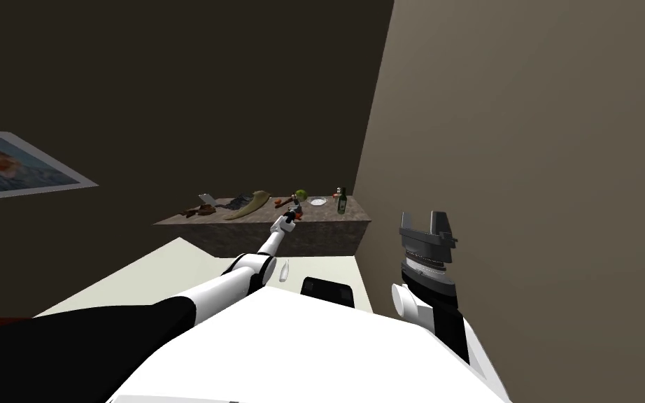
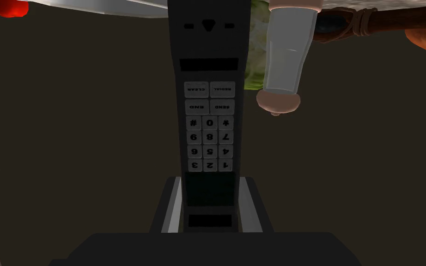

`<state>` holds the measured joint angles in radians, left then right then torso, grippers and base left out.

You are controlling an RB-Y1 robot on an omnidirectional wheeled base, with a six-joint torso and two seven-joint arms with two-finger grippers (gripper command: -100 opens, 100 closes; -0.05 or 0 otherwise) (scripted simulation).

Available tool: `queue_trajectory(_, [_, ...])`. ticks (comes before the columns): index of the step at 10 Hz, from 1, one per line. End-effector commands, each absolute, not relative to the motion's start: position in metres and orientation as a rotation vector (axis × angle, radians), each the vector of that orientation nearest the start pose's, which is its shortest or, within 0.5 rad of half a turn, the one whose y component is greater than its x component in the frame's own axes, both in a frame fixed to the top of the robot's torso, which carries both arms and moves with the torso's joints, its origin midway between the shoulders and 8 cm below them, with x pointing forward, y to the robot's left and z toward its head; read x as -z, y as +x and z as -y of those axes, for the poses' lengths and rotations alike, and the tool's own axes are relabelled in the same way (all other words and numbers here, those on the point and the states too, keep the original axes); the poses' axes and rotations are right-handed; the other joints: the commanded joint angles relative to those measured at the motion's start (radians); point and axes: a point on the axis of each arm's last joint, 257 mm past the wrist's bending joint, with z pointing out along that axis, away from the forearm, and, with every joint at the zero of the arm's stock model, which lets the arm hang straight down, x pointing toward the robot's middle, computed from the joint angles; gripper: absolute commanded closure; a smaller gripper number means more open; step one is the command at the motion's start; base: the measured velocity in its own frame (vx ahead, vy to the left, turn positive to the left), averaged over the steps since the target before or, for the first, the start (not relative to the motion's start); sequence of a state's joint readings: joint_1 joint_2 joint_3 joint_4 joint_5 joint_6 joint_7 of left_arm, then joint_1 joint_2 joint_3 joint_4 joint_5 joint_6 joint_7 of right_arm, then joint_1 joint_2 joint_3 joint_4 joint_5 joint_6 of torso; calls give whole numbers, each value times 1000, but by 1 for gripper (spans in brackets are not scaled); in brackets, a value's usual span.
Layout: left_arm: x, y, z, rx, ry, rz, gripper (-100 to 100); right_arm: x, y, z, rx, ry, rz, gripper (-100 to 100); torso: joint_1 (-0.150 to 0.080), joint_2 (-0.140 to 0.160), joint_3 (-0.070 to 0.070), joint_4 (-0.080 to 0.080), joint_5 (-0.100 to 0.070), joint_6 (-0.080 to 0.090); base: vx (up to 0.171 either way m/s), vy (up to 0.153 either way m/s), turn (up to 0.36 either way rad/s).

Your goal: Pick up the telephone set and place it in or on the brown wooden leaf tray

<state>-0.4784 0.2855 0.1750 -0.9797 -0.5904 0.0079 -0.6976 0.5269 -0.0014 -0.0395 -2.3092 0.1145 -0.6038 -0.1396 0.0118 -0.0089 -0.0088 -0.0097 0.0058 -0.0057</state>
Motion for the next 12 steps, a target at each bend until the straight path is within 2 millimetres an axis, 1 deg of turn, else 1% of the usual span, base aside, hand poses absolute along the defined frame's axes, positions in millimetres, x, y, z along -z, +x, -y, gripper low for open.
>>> queue_trajectory(1, [211,660,-369,-69,-158,-1653,100,-46,319,272,-1341,538,-585,0,0,0,0,0,0,0,132,52,82])
queue_trajectory(3, [211,661,-370,-69,-156,-1654,100,-46,319,272,-1341,538,-585,0,-3,1,0,0,-1,1,74,26,43])
queue_trajectory(4, [211,661,-371,-71,-154,-1654,-100,-46,319,272,-1342,538,-585,0,-5,5,2,0,-1,2,10,5,-1])
queue_trajectory(8, [210,661,-371,-71,-154,-1654,-100,-46,319,272,-1342,538,-585,0,-7,9,5,1,-1,2,0,0,0])
queue_trajectory(9, [210,661,-371,-71,-154,-1654,0,-46,319,272,-1342,538,-585,0,-7,10,5,1,-1,2,0,0,0])
queue_trajectory(10, [198,670,-371,-81,-162,-1651,-100,-46,319,272,-1342,538,-585,0,-7,10,5,1,-1,2,-43,21,-86])
queue_trajectory(12, [185,678,-370,-92,-170,-1648,-100,-46,319,272,-1342,538,-585,0,-5,13,7,2,-1,2,-68,56,-81])
